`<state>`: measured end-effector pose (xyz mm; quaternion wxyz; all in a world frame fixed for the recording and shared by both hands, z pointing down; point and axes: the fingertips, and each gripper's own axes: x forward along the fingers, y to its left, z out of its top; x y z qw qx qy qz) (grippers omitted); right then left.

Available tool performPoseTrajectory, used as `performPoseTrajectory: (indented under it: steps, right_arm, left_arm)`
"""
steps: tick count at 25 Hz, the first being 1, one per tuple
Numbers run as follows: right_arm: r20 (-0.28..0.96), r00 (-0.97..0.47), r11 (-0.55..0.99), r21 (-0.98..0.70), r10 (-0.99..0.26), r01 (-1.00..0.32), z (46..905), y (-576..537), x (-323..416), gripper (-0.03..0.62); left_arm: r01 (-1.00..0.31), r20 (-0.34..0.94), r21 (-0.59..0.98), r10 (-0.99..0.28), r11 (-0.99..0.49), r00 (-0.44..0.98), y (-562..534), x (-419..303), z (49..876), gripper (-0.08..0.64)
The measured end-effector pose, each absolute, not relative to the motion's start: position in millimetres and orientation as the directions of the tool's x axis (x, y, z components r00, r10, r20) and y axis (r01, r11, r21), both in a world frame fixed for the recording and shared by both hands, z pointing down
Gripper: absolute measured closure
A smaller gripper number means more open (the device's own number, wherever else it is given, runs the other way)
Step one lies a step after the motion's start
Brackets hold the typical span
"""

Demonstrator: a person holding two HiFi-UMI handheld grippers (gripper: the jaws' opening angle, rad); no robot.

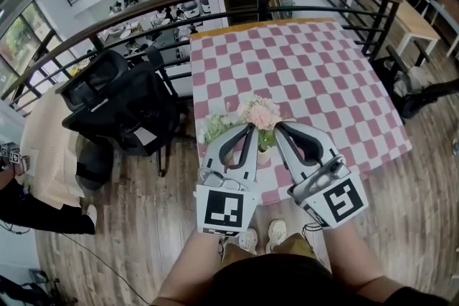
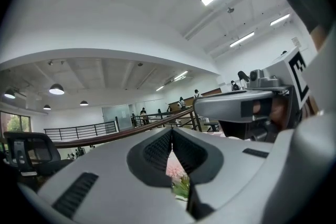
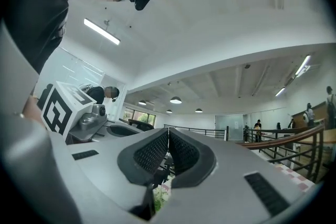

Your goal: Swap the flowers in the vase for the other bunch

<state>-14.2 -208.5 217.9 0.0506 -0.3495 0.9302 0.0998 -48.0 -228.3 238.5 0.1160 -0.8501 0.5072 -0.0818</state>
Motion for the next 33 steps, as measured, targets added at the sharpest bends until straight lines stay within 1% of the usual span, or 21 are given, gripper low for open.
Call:
performPoseTrajectory:
  steps: [11, 33]
  right_arm:
    - [-0.185, -0.749, 0.722, 0.200, -0.636, -0.663, 202, -196, -15, 0.558]
    - [-0.194, -0.737, 0.709, 0.199, -0.648, -0.676, 202, -182, -9, 0.558]
  left_arm:
    - [-0.839, -0.016, -0.320, -0.883, -0.440, 0.470, -214, -46, 215, 0.551]
    - [-0.857, -0.062, -0.312, -0.891, -0.410, 0.449, -201, -49, 202, 0.551]
